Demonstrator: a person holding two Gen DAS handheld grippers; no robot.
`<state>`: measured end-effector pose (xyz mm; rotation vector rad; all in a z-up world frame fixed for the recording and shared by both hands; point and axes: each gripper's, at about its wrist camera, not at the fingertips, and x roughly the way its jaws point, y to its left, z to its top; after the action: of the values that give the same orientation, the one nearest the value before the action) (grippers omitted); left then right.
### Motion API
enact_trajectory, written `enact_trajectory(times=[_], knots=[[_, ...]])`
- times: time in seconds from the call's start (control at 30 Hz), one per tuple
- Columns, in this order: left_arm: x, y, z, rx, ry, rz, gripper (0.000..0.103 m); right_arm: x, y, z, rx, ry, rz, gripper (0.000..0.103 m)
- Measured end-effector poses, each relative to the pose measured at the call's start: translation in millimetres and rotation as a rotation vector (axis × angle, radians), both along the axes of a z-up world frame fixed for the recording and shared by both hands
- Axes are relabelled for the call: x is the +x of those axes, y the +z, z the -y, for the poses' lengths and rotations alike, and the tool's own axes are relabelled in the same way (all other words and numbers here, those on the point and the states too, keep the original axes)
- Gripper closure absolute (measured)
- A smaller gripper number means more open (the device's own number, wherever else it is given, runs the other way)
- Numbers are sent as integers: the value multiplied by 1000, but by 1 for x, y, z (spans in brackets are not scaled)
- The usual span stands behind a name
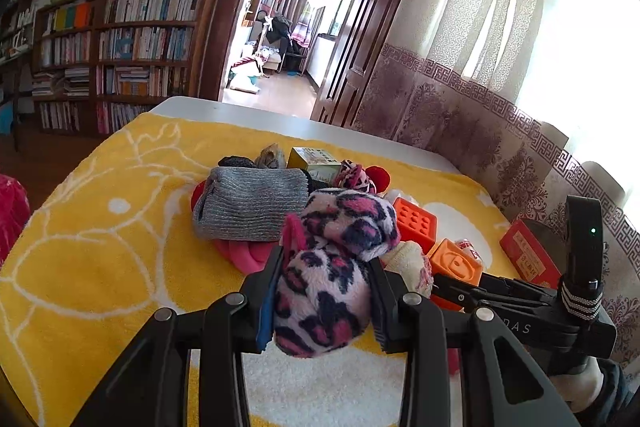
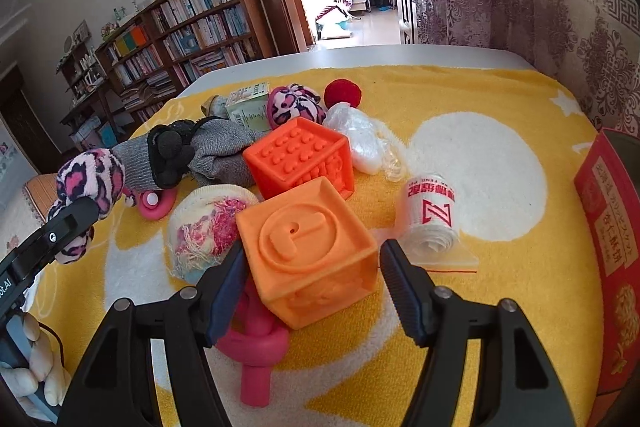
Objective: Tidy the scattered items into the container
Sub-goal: 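Close the right gripper on the orange rubber cube and lift it, then carry the orange cube into the red tin box and open the right gripper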
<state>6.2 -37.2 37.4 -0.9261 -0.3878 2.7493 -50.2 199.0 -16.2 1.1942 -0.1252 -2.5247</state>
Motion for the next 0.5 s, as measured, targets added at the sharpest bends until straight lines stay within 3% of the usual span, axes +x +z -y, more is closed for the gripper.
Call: enact_trajectory(times=[0.27,0.5], knots=[[-1,-2,-3,4,-12,13,64,18,10,-16,-66,-63,-34,37],[-1,-2,-2,-6,-12,17,64,53,43,-46,-143,-115,-117,37]])
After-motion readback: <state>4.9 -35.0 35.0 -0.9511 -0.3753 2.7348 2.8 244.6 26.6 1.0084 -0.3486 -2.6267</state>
